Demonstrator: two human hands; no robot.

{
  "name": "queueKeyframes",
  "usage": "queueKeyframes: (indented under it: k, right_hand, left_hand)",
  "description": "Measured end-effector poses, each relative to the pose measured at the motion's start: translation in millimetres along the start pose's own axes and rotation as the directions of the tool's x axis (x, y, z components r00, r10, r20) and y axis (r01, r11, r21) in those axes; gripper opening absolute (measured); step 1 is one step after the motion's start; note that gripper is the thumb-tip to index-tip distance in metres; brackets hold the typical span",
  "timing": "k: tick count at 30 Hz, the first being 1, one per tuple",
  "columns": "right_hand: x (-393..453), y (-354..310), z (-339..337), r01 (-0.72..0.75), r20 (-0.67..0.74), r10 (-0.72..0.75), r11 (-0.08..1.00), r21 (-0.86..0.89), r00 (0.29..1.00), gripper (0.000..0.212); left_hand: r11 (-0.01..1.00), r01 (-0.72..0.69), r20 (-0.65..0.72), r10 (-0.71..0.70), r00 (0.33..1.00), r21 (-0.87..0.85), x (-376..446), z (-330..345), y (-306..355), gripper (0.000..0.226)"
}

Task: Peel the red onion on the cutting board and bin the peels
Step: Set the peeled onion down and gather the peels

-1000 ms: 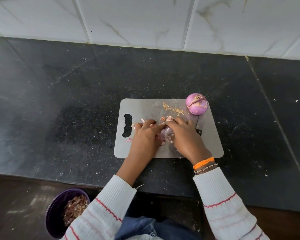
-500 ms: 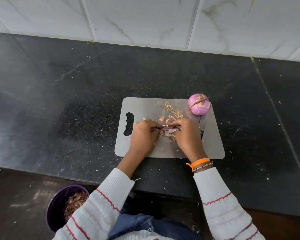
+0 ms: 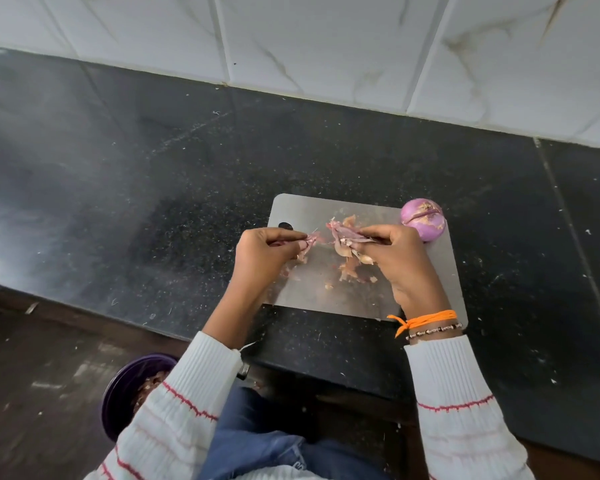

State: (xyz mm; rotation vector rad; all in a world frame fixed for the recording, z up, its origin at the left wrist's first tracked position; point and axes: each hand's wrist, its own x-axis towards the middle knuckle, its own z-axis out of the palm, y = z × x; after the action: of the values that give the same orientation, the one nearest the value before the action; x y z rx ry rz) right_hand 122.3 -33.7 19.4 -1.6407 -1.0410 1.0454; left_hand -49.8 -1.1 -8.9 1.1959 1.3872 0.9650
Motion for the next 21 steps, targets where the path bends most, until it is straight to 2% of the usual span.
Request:
queueKeyframes:
  k: [3, 7, 12, 21]
  right_hand:
    - [-1, -8, 18, -0.024, 0.073, 0.022, 0.999, 0.024, 0.997, 0.011]
    - [-3, -22, 51, -0.070, 0.264, 0.026, 0.985, 0.158, 0.964, 0.016]
    - [-15, -41, 100, -0.134, 0.483, -0.007, 0.957, 0.258, 0.876, 0.021]
    - [-63, -71, 193, -0.250, 0.715, -0.028, 0.926, 0.282, 0.699, 0.022]
  left_hand:
    - [0.993, 0.030, -0.033, -0.034, 0.999, -0.116, -10, -17, 3, 0.017]
    - [0.968, 0.071, -0.101, -0.097, 0.990, -0.241, -22, -49, 1, 0.015]
    - [0.937, 0.041, -0.245, -0.133, 0.960, -0.347, -37, -98, -9, 0.015]
    - [0.900, -0.051, -0.451, -0.167, 0.877, -0.434, -85, -190, -37, 0.015]
